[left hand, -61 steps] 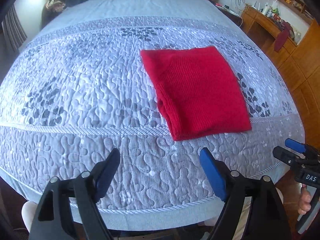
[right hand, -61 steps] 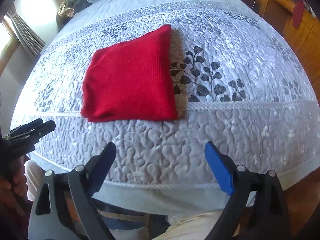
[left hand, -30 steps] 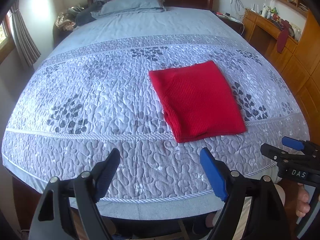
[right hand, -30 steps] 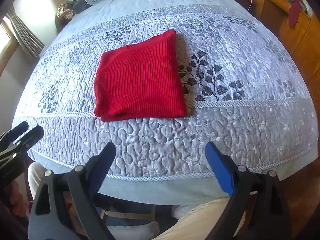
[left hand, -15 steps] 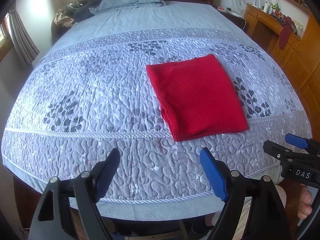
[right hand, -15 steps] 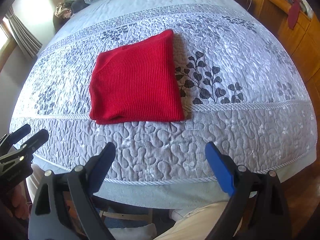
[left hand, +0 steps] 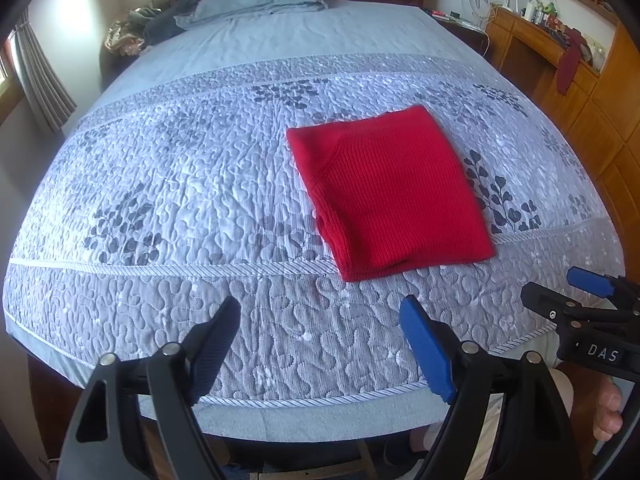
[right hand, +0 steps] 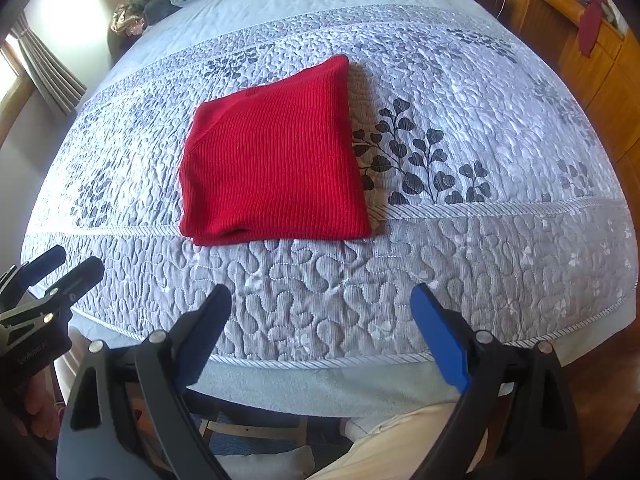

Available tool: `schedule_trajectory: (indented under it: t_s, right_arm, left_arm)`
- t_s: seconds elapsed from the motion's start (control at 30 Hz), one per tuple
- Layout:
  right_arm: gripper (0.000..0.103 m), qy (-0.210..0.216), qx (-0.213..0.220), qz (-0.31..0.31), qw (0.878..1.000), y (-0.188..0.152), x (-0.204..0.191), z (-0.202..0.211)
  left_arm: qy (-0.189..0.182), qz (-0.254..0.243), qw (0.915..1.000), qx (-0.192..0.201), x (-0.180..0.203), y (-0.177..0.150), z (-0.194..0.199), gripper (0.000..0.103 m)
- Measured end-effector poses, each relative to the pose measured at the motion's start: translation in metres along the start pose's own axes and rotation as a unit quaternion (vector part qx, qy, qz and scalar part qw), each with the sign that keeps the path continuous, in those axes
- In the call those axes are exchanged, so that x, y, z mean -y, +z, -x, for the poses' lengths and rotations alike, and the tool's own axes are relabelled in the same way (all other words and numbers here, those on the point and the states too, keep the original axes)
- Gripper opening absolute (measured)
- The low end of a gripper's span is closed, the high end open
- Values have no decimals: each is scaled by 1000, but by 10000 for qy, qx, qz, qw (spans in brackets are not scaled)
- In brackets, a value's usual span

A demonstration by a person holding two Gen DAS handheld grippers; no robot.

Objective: Fold small clothes

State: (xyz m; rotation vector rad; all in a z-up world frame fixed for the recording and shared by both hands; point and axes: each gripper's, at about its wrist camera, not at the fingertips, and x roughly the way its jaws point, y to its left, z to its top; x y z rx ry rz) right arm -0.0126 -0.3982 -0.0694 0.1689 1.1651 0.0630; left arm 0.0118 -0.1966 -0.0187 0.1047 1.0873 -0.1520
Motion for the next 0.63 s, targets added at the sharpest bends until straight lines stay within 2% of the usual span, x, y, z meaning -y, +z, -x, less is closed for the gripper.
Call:
schedule_trajectory:
  t_s: [0.63]
  right_arm:
    - [91, 37, -44, -50, 10000, 0, -1, -4]
  left_arm:
    - [-72, -4, 9999, -102, -3, -1, -5, 82]
